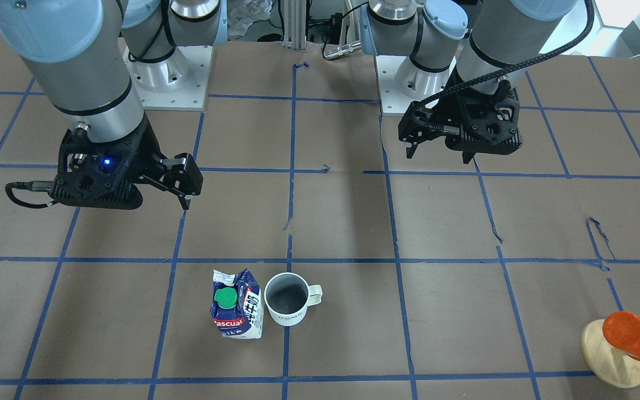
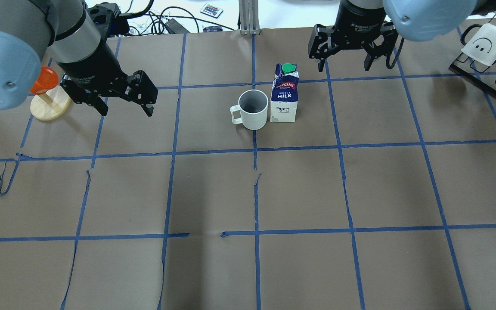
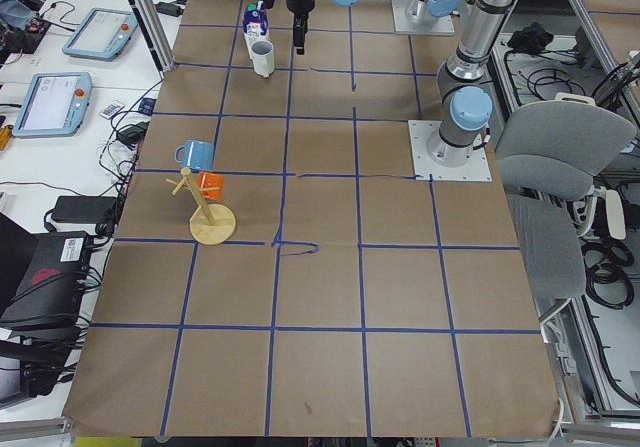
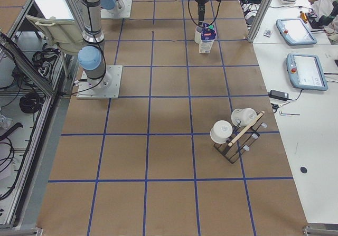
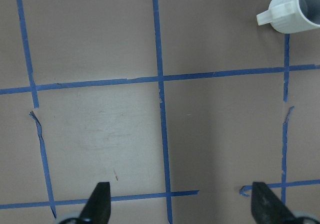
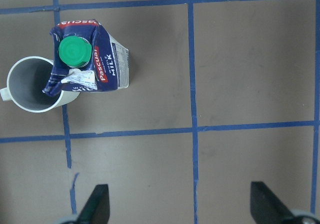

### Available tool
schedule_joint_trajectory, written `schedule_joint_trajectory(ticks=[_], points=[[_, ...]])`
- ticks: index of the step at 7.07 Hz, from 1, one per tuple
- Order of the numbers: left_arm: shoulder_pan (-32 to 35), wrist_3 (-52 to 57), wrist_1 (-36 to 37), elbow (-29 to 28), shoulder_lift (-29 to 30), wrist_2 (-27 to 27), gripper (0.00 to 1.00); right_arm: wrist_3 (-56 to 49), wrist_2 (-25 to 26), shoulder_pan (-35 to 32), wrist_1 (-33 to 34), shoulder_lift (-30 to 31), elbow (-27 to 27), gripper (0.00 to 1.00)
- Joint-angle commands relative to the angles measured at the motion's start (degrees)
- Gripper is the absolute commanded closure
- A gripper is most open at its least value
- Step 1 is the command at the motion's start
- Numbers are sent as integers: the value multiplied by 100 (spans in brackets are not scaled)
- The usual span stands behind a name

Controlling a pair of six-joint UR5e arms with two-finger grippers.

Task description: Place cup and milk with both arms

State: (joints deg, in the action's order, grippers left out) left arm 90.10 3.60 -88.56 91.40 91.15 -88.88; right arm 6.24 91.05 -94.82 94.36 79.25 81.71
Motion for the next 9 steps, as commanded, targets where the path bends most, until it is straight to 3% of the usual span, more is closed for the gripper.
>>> schedule_joint_trajectory(ticks=[1, 3, 6, 9], points=[[-1, 0, -3, 0, 0, -7, 0, -289, -8, 209, 56, 720, 948, 0], [8, -9, -3, 0, 0, -7, 0, -298, 18, 245, -23, 882, 1023, 0], [8, -9, -3, 0, 0, -7, 0, -246, -44, 245, -23, 864, 707, 0], [8, -9, -3, 0, 0, -7, 0, -193, -53, 184, -451, 873, 488, 0]])
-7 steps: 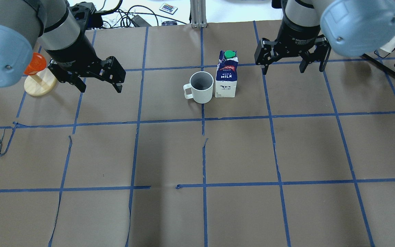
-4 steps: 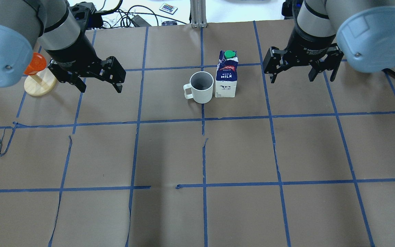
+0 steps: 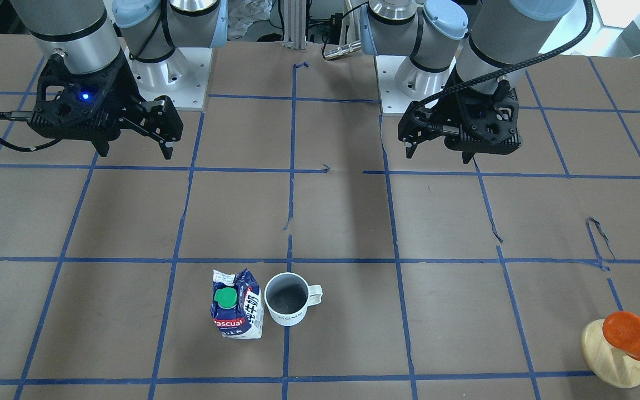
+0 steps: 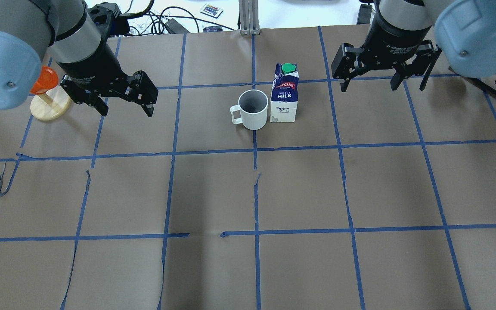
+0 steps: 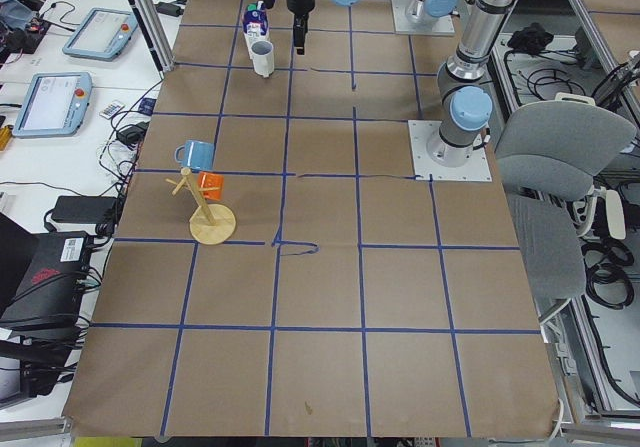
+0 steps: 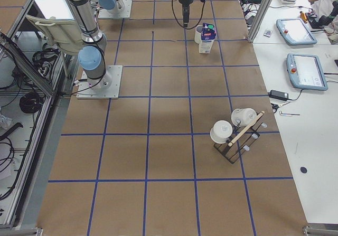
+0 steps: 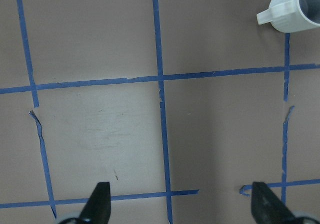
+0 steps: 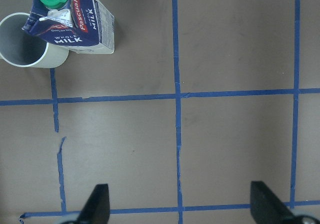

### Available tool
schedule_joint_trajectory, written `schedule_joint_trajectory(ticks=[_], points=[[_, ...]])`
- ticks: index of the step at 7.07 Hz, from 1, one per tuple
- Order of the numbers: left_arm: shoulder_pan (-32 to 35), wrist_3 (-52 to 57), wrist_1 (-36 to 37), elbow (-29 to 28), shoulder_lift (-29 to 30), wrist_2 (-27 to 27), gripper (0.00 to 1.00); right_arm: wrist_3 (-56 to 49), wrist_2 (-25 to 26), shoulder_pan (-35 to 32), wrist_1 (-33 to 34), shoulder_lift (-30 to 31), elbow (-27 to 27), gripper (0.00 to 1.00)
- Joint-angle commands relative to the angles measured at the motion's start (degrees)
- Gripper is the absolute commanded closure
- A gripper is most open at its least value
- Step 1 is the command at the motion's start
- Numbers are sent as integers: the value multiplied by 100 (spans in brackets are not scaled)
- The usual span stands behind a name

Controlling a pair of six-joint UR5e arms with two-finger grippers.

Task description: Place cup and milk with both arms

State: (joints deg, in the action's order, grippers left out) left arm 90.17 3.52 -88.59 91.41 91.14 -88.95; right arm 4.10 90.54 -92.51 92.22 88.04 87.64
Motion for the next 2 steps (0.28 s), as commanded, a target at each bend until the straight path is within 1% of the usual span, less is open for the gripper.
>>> schedule_joint_trajectory(ticks=[1, 2], points=[[0, 0, -9, 0, -9, 0, 0, 21, 25, -48, -248, -15, -107, 0], [0, 0, -9, 0, -9, 0, 0, 21, 51, -22, -257, -6, -72, 0]])
